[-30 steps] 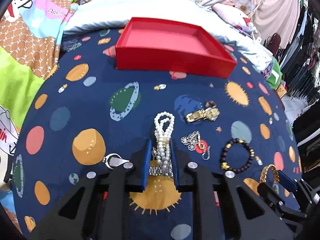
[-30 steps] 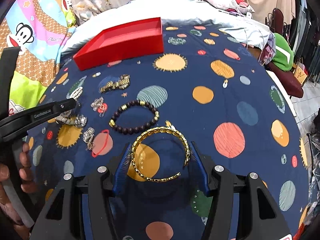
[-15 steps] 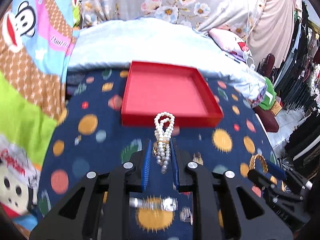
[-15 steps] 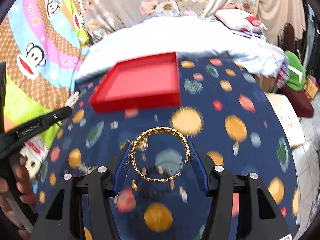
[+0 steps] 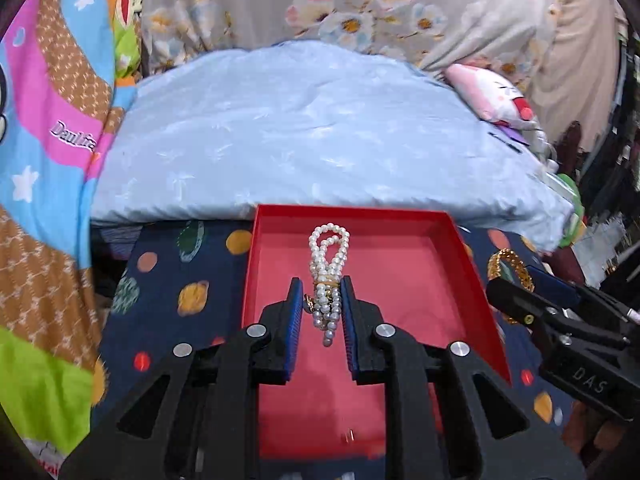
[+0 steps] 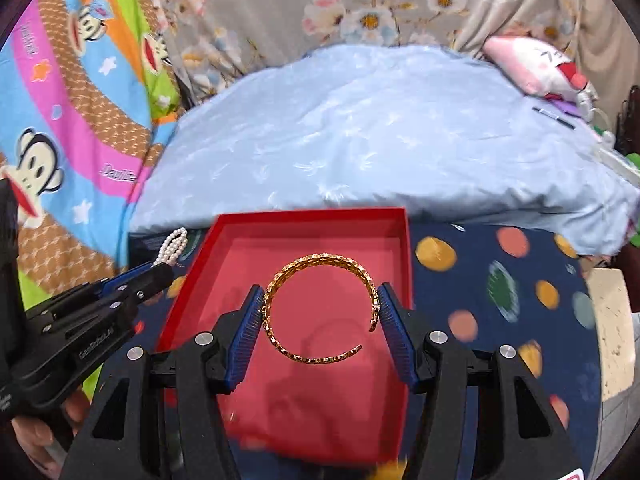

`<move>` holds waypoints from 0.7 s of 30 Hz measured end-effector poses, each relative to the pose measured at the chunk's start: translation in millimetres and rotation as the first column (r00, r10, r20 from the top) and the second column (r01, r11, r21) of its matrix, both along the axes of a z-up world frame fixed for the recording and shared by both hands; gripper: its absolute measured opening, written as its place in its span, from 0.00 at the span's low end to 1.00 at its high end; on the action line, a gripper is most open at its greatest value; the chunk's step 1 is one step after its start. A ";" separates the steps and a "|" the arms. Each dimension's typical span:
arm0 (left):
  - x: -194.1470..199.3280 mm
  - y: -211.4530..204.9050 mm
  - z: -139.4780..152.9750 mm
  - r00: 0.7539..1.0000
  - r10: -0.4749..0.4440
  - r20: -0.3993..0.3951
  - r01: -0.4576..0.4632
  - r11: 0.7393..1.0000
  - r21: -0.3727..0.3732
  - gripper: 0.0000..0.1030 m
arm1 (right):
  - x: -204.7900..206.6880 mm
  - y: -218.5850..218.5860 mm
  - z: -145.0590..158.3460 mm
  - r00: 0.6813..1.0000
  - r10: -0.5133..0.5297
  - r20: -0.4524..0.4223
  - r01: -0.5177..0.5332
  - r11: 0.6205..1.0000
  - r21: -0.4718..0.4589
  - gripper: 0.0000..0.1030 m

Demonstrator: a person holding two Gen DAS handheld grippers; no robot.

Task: Organize jewelry
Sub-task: 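Carry necklace and bangle into the red tray and open both grippers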

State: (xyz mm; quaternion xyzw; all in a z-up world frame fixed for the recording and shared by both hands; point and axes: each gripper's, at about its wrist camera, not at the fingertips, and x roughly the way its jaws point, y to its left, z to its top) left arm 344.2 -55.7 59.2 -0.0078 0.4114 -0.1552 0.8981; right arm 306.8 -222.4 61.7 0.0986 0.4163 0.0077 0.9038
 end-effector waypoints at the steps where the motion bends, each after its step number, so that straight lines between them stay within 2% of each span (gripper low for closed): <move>1: 12.3 -2.6 -5.9 1.000 -0.001 -0.011 0.001 1.000 -0.001 0.18 | 14.7 -1.0 -8.2 1.000 0.002 -0.022 -0.002 1.000 0.007 0.55; 6: 50.6 -14.9 -30.2 0.999 -0.002 -0.048 0.004 1.000 0.029 0.18 | 58.3 -11.6 -43.5 0.994 -0.011 -0.109 0.018 0.998 0.064 0.55; 13: 76.3 -31.2 -58.6 0.994 -0.022 -0.111 0.027 0.999 0.047 0.18 | 88.1 -17.3 -66.4 0.987 -0.016 -0.159 0.024 0.999 0.046 0.55; 16: 80.0 -36.4 -62.8 0.994 -0.017 -0.109 0.023 0.998 0.055 0.20 | 95.5 -16.2 -73.1 0.986 -0.020 -0.168 0.023 1.000 0.012 0.56; 17: 80.8 -36.8 -63.1 0.994 -0.014 -0.105 0.020 0.998 0.058 0.23 | 96.3 -16.1 -74.3 0.986 -0.018 -0.167 0.020 1.000 0.006 0.56; 18: 81.5 -37.3 -63.2 0.995 -0.008 -0.102 0.015 0.998 0.063 0.34 | 96.1 -16.5 -74.6 0.986 -0.018 -0.164 0.019 1.000 0.006 0.56; 20: 82.8 -35.5 -62.1 0.996 0.012 -0.085 -0.007 0.998 0.069 0.50 | 94.2 -17.9 -72.3 0.988 -0.017 -0.155 0.018 1.000 0.008 0.56; 21: 82.9 -33.4 -60.1 0.997 0.022 -0.076 -0.017 0.997 0.069 0.52 | 92.8 -19.1 -69.8 0.989 -0.018 -0.148 0.020 1.000 0.008 0.56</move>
